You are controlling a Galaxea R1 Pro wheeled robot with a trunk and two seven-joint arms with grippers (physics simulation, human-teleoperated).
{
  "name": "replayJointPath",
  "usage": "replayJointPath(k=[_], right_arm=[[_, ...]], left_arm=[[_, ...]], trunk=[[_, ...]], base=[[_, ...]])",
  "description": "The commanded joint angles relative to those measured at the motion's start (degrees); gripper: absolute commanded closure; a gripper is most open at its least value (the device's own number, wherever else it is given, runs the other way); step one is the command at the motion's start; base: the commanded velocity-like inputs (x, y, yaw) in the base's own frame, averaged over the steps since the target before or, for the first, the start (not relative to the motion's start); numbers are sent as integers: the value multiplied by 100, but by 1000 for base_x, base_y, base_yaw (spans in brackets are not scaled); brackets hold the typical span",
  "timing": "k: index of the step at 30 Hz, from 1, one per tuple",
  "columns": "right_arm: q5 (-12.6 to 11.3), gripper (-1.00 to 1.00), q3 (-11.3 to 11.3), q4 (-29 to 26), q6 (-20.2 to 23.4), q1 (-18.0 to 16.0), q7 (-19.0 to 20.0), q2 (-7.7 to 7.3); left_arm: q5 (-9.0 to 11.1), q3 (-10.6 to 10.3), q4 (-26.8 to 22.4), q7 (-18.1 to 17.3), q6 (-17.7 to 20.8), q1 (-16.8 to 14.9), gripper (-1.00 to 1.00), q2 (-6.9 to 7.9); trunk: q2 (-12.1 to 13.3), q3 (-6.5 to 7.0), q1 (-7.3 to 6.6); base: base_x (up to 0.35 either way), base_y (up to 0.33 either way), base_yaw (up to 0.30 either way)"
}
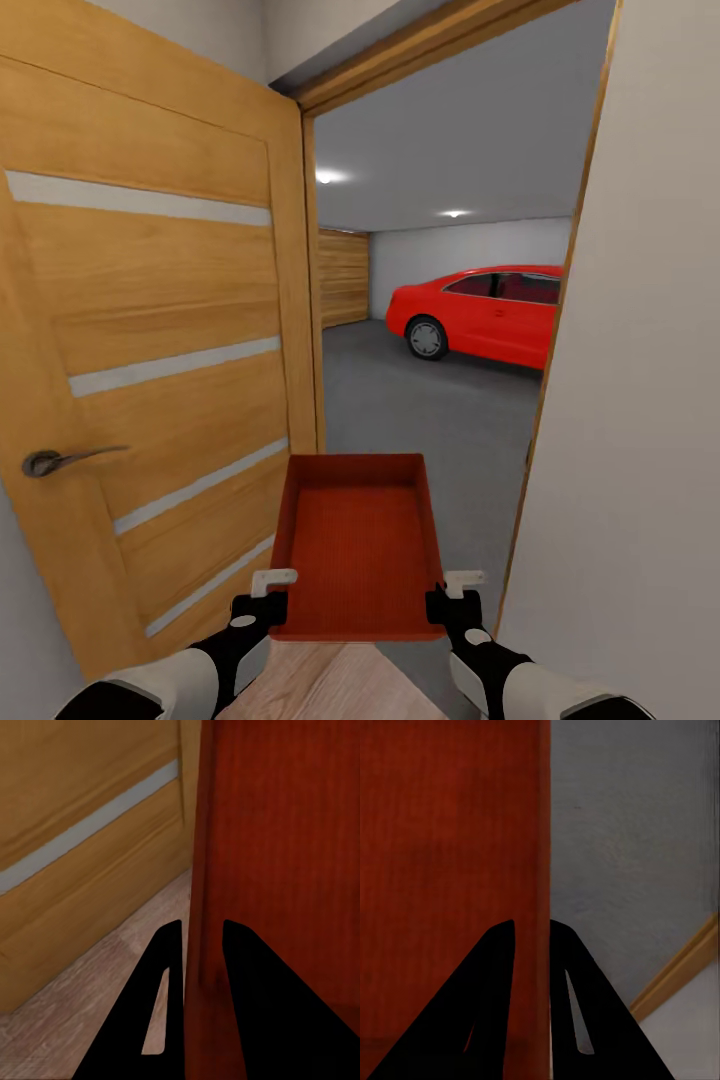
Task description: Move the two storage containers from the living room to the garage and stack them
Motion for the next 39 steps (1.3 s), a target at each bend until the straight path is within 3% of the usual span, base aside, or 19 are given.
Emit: replayJointPath(k=[1,17,39], right_arm=[[-2,100,-263,14,0,-3,12,-16],[-2,100,-262,14,0,-3,12,-14],[-2,100,-263,14,0,-3,12,-10]], left_arm=[[-82,274,-23,32,-328,-5,100,147],[-83,275,-23,32,-328,-5,100,147],[-90,272,-23,32,-320,-5,100,147]], trunk=[[-7,-9,3],[-7,-9,3],[-7,-9,3]], base=[[246,216,-282],[247,216,-90],[257,216,-266]])
